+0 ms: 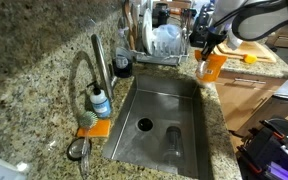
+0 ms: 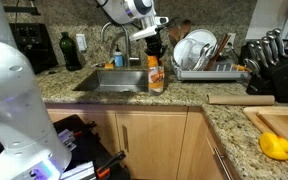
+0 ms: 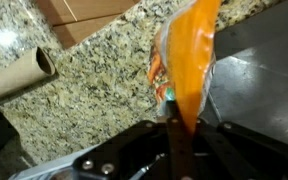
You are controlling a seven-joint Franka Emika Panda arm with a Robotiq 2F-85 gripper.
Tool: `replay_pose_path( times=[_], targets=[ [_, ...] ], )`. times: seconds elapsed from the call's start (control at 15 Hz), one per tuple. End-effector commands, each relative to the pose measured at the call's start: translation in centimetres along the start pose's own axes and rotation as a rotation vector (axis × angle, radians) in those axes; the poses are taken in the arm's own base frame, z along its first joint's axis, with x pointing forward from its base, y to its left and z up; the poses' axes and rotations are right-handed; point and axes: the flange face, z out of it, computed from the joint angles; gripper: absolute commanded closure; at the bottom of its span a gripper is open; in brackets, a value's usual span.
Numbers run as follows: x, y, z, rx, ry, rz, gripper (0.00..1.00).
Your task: Pick the bag and put it next to the sink
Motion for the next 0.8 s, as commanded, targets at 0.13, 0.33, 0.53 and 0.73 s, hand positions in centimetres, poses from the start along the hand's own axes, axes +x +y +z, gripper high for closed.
replay_pose_path(
  times=[0.13,0.33,0.53,0.73],
  targets=[
    [0.5,2.6,-0.4,0.052,-0.03,0.126,0.52],
    [0.9,2.9,-3.1,0.028,0.043,0.191,0.32],
    [0.1,2.4,-9.4,-0.061,0.11,0.26,0.1],
    [-3.3,2.6,-15.9,-0.254,0.136,0.366,0.0]
  ],
)
